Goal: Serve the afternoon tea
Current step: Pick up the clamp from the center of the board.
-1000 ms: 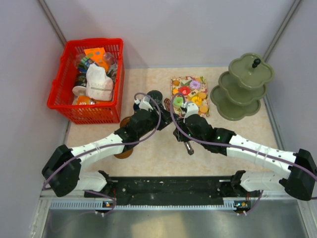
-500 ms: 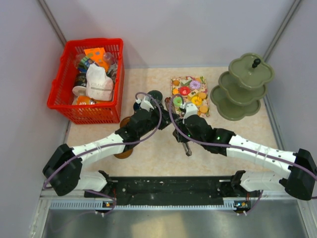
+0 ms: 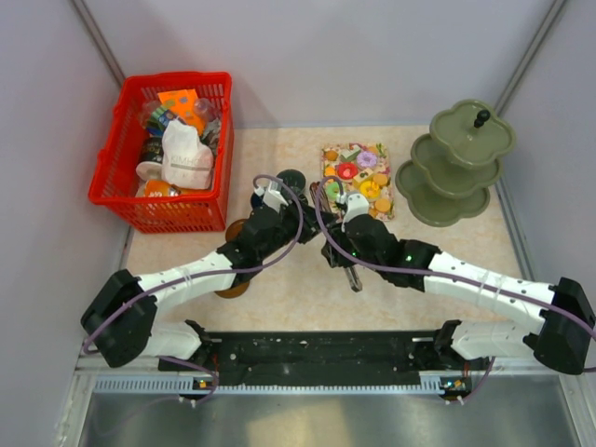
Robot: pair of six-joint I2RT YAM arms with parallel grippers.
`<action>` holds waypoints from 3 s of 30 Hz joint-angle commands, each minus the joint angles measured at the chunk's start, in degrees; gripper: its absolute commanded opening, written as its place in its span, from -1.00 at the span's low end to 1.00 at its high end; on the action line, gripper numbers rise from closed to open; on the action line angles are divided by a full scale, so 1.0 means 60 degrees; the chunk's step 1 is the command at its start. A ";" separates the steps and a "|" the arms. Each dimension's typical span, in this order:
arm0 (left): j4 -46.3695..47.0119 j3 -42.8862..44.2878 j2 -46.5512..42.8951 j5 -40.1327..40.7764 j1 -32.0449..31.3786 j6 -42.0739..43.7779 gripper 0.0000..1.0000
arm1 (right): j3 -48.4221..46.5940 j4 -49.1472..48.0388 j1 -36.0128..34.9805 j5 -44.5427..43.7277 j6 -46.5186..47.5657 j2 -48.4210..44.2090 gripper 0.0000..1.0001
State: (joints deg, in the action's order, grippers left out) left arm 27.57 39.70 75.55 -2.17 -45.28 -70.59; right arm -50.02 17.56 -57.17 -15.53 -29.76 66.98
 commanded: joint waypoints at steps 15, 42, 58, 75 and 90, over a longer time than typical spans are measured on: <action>0.1425 -0.0465 0.0167 -0.0120 -0.0012 -0.0833 -1.00 | -0.0936 0.0222 -0.0140 0.0347 0.0125 0.0218 -0.13; 0.1337 -0.0362 0.0299 -0.0355 -0.0012 -0.0804 -1.00 | -0.1287 0.0867 -0.0155 0.0025 0.0272 0.0262 -0.20; -0.0664 -0.0203 -0.0826 0.0024 0.0441 0.0393 0.00 | -0.1419 0.1583 -0.0155 -0.0355 0.0521 0.0014 -0.69; -0.7961 0.3603 -0.3687 -0.0935 0.4716 0.5712 0.66 | -0.2194 0.4482 0.0781 -0.0547 0.1004 0.0276 -0.70; -0.8905 0.5048 -0.3989 -0.0460 0.5671 0.8965 0.67 | -0.2840 0.6258 0.2848 0.0303 0.1488 0.1316 -0.30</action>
State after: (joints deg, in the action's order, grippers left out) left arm -28.80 76.58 58.67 -9.15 -11.40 -24.56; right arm -62.98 53.63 -41.06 -14.13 -22.41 74.11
